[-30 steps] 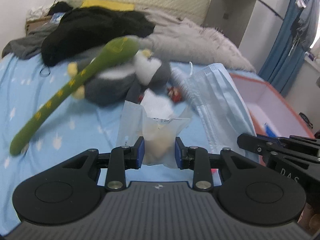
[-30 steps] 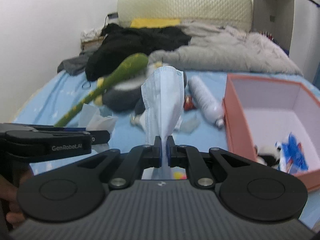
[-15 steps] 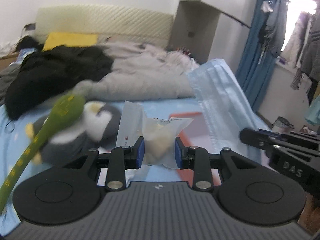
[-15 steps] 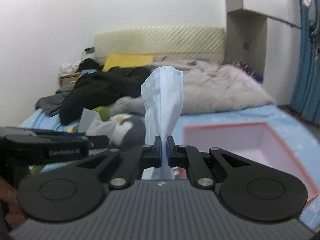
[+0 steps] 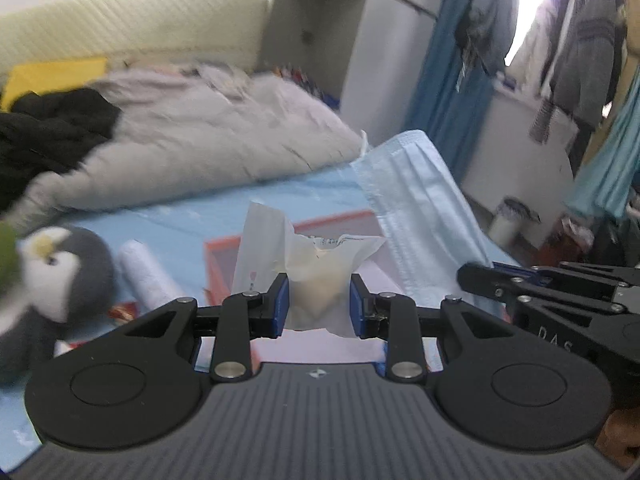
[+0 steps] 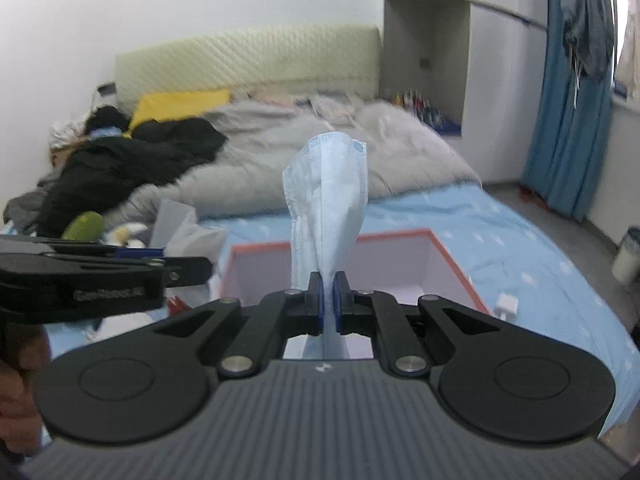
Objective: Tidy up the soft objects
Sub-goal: 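Carry the face mask and clear bag over the pink box with both tools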
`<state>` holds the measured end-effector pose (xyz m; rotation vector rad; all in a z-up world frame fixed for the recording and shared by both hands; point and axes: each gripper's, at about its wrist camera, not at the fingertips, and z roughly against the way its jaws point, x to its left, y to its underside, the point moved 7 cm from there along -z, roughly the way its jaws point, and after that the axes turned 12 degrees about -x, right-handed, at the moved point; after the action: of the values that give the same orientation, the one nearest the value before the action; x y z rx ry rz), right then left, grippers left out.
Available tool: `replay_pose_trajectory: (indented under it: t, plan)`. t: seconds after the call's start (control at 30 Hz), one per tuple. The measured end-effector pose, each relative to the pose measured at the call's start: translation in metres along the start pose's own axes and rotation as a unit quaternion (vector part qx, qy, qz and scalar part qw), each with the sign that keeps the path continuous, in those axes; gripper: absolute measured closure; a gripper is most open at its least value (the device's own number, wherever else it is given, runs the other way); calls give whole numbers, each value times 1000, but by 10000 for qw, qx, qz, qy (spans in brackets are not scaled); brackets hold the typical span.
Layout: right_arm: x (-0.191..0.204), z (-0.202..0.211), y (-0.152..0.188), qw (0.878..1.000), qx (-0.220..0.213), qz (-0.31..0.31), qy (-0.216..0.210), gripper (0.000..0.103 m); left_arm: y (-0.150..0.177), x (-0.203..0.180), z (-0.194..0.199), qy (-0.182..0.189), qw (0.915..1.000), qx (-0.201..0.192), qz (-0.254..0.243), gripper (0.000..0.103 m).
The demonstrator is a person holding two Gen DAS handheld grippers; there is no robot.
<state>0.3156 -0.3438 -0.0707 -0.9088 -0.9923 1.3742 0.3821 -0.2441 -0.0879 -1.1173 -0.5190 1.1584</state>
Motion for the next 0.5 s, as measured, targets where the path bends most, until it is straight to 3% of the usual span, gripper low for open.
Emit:
replay_pose_trajectory:
  t: [0.23,0.37,0.5]
  plan:
    - [-44,-39,47,9954,868,-239,340,95,32,-24,-85,158,9961,855,-118,67]
    - [-56,-47,76,9898,1325,-356,394,94,62,-29,-116,139,9903,1373,-158,67]
    - [-67,-48,97,9847,1596,-505,479,94,79,-21,-127,94,9871,1583,-241,67]
